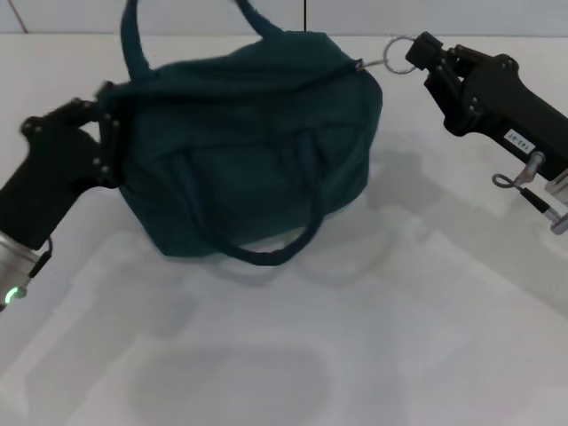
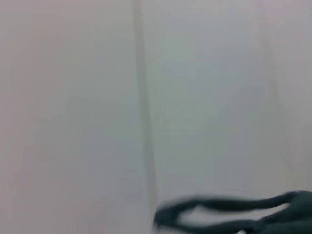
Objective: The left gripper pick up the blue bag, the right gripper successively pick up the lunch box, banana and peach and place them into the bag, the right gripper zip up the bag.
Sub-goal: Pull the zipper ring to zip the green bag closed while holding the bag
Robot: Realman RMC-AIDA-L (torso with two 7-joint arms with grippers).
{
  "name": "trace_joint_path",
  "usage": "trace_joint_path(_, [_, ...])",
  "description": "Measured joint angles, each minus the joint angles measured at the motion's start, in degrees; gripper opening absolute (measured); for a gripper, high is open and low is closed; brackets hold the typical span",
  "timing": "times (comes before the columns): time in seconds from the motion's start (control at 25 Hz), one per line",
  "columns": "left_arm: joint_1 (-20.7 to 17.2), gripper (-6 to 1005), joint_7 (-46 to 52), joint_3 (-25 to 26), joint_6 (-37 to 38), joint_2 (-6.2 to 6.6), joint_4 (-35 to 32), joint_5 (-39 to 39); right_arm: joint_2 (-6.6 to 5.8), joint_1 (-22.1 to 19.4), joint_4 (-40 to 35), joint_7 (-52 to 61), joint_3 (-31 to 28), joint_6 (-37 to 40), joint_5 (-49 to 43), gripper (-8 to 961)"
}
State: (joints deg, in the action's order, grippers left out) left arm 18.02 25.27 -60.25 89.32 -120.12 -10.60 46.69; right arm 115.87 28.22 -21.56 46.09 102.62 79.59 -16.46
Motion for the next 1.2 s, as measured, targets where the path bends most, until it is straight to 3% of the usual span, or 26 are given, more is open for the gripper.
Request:
trace_joint_path(0.28, [2.33, 104, -2.81, -0.35, 3.35, 0.09, 7.06, -2.71, 0.10, -0.01, -0.13, 0.59, 0.16, -0.07, 0.07, 20])
trace_joint_path(0.36, [2.29, 109, -2.86, -0.35, 3.37, 0.05, 7.08, -2.49, 0.16, 0.03, -0.20, 0.76, 0.21, -0.07, 0.03, 19])
trace_joint_path(0.6, [2.18, 329, -0.27, -0.46, 3.64, 0.37, 6.74, -0.01, 0.24, 0.07, 0.02, 0.80, 0.29, -0.04, 0.06, 17])
trace_joint_path(0.76, [2.11, 375, 2.90, -0.48, 3.69, 0.86, 6.23, 2.85, 0.31, 0.06, 0.03, 0.83, 0.30, -0.03, 0.17, 17])
trace_joint_path(1.2, [0.78, 454, 5.94, -0.10, 4.49, 0.61, 4.23, 3.60, 0.32, -0.21, 0.03, 0.93, 0.37, 0.10, 0.17, 18])
